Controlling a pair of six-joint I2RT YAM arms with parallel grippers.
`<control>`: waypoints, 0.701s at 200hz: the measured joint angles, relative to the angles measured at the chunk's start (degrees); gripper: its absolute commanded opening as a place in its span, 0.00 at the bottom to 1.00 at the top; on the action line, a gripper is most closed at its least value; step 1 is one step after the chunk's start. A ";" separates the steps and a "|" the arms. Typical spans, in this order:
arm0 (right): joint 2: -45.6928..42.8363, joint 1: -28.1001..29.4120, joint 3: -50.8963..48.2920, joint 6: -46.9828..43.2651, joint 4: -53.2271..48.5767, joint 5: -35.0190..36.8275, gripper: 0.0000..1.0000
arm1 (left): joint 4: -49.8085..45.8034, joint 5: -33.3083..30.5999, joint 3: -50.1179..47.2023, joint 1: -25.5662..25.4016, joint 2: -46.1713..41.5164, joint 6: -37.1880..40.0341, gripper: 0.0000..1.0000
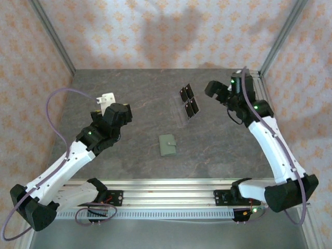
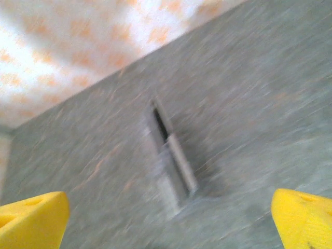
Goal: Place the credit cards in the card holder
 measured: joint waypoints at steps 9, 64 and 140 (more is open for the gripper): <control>-1.20 -1.40 -1.55 -1.29 0.59 2.75 0.99 | 2.19 -1.70 -0.83 0.94 -0.09 2.78 1.00; -4.09 -9.77 -20.09 -8.81 14.99 14.67 0.99 | 17.22 -2.51 -11.08 12.94 -0.07 12.92 1.00; 3.04 -14.82 -30.73 -13.27 33.44 20.57 0.99 | 43.25 5.09 -29.70 19.82 10.08 19.06 1.00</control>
